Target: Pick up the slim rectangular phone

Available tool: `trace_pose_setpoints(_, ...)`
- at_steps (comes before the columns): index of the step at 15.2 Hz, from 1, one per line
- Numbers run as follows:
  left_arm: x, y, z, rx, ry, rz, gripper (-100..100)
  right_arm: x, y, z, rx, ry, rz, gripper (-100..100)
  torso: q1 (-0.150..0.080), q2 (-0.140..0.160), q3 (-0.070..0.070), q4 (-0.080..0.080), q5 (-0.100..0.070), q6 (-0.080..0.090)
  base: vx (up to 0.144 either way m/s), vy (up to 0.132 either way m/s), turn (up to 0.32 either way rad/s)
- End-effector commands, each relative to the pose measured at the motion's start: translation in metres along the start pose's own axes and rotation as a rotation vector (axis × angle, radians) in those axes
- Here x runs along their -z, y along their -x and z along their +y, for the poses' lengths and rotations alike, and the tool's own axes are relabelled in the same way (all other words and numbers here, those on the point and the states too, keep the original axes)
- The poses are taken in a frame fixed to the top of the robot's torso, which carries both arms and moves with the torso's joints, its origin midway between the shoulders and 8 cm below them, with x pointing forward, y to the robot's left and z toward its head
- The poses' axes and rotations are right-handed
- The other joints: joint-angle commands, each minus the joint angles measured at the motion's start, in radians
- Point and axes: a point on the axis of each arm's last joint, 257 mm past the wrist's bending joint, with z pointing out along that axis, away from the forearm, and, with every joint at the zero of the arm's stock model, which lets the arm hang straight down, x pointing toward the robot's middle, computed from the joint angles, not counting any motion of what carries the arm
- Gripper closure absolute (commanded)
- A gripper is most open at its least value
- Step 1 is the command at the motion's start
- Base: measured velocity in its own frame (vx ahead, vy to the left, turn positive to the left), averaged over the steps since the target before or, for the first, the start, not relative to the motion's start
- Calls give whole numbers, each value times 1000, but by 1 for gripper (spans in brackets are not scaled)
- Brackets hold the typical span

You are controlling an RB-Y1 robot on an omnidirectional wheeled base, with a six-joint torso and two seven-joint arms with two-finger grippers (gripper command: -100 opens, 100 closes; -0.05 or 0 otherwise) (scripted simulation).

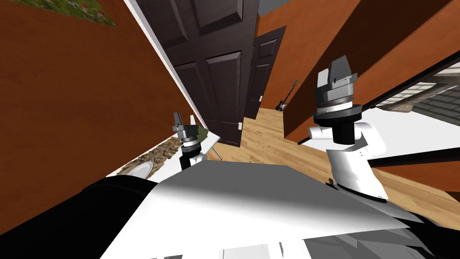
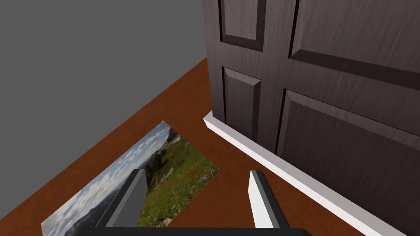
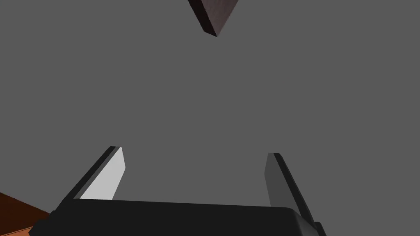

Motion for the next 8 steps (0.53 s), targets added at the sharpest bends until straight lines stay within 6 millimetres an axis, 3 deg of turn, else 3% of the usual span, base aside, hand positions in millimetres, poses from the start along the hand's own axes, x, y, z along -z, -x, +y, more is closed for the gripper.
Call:
trace_pose_setpoints(1,0,0,0,0,0,0,0,-11,7,2,18,17,-4,-100,0,0,0,0,0,0,-35,0,-565)
trace_pose_setpoints(2,0,0,0,0,0,0,0,-19,34,-6,94,19,-17,-100,0,0,0,0,0,0,-57,9,-521)
trace_pose_setpoints(4,0,0,0,0,0,0,0,-36,42,8,114,66,-23,-100,0,1,1,0,0,0,-66,2,-473)
trace_pose_setpoints(6,0,0,0,0,0,0,0,-36,42,8,114,66,-23,-100,0,0,0,0,0,0,-27,0,-459)
trace_pose_setpoints(7,0,0,0,0,0,0,0,-48,73,8,191,80,-47,-100,0,0,0,0,0,-1,-50,-7,-440)
trace_pose_setpoints(8,0,0,0,0,0,0,0,-55,79,13,207,96,-51,-100,0,0,0,0,0,0,-75,-4,-487)
